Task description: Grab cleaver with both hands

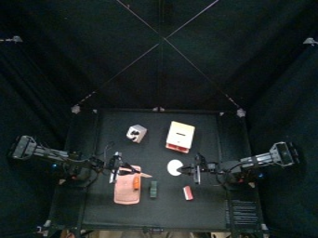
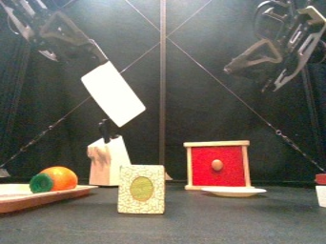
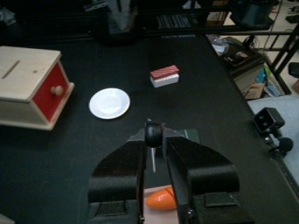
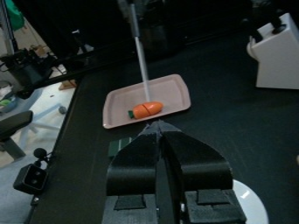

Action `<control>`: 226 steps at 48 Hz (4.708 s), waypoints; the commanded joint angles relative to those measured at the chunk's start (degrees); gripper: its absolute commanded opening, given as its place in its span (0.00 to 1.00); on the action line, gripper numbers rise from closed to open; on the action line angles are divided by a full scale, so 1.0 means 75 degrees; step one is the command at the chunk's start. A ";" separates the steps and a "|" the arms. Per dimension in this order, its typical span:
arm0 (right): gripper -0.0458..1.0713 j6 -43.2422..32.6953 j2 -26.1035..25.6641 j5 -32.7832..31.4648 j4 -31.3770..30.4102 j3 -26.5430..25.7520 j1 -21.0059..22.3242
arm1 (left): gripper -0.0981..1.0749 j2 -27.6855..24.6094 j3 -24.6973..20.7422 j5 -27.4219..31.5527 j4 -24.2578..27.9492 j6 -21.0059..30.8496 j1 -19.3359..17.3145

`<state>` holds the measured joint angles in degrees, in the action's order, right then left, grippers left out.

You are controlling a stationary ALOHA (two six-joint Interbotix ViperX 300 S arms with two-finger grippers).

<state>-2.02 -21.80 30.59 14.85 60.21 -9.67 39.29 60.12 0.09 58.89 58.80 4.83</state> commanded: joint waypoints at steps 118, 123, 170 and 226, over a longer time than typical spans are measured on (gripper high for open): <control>0.12 0.0117 0.1219 -0.1711 0.4371 -0.1934 0.0504 | 0.55 0.0668 0.1605 -0.3410 -0.4910 -0.5625 -0.0727; 0.13 0.0117 0.1219 -0.2238 0.4348 -0.2109 0.0844 | 0.55 0.0656 0.1605 -0.3398 -0.5004 -0.5648 -0.0727; 0.94 0.0047 0.0891 -0.4945 -0.0867 -0.3539 0.1488 | 0.55 0.0656 0.1594 -0.3504 -0.5238 -0.5613 -0.0762; 0.97 0.0035 0.2836 -0.1910 -0.0961 -0.3668 0.1055 | 0.55 0.0656 0.1582 -0.4078 -0.5566 -0.5648 -0.0797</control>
<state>-1.67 0.00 15.21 5.19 34.54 -1.93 44.38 73.48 -29.79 17.84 16.52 -0.97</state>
